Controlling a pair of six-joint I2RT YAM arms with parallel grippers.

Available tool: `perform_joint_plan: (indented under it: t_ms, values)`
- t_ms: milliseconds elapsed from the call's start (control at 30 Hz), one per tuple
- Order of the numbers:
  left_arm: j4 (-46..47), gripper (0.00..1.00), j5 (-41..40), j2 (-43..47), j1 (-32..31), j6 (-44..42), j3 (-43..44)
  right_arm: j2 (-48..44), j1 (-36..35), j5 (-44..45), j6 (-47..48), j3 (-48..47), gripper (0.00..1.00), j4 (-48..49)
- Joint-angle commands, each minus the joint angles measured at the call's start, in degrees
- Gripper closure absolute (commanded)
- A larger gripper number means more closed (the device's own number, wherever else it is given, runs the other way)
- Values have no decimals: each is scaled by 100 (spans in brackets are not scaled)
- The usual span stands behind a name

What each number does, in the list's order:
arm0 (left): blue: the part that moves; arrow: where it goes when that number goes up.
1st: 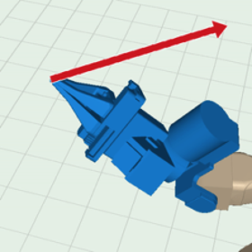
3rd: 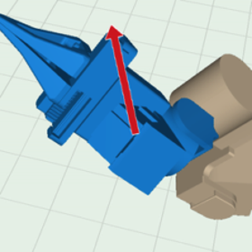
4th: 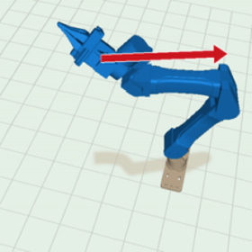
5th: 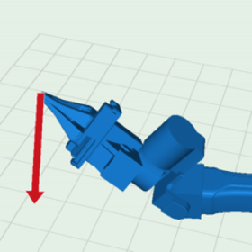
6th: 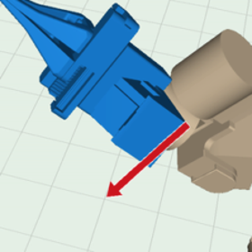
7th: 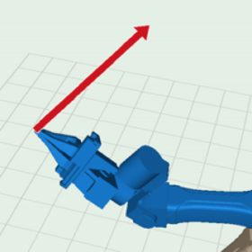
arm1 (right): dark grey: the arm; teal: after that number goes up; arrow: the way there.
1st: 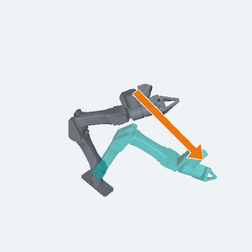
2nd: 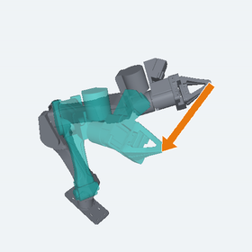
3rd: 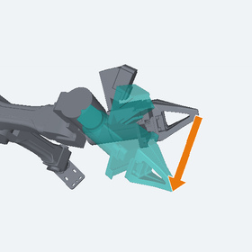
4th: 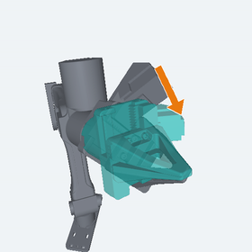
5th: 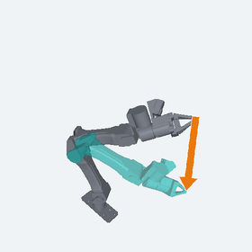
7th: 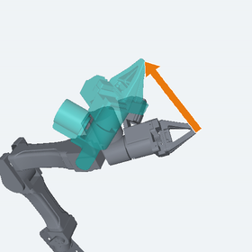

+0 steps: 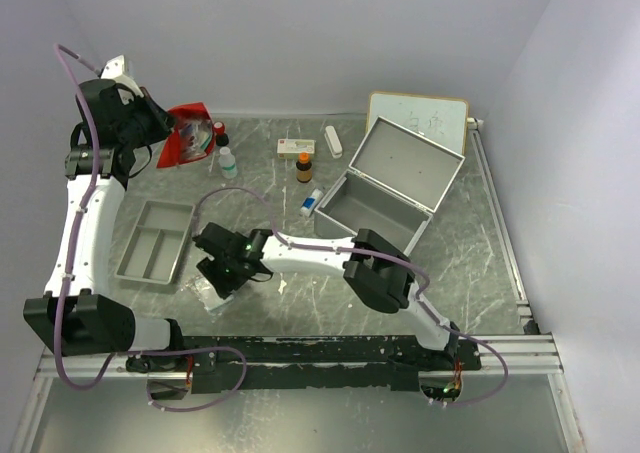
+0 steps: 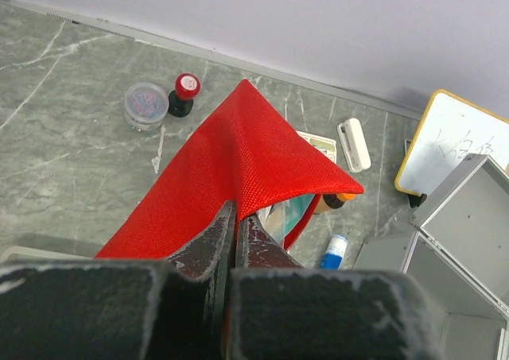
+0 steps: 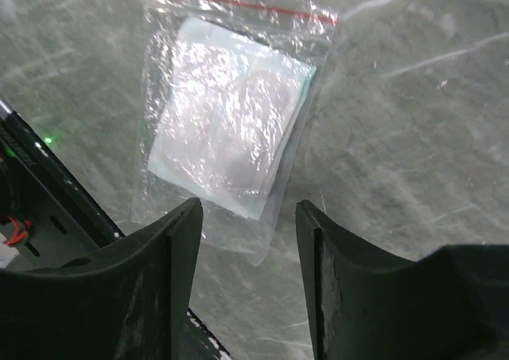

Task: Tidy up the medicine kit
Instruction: Pick up the medical item at the center of the board.

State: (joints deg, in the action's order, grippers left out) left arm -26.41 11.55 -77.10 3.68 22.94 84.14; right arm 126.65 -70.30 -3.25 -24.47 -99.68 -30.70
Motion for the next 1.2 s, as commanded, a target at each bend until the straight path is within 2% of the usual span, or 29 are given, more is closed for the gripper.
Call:
perform_joint_plan:
  t_ms: [0,267,633,833,900,933,1000,1033,1167]
  values:
    - [83,93,224,156,34,43,-12,172,14,-39,-63,-307,49,202]
    - [59,93,252,168,34,27,14,500,7,-221,-66,-718,50,89]
    - [80,93,317,139,28,92,6,323,15,246,-191,-263,49,-173]
    - [104,93,352,132,35,108,-19,506,12,29,-221,-323,50,-138]
    - [97,93,333,142,28,97,-28,618,16,-24,-200,-410,54,-185]
    - [92,93,324,143,33,89,-36,654,12,-66,-193,-430,63,-210]
    - [84,93,316,151,28,80,-51,750,10,-77,-155,-493,91,-325]
    - [73,93,319,159,31,79,-55,789,15,-17,-154,-533,100,-418]
    - [91,93,313,151,34,86,-64,656,16,442,-225,-350,100,-575]
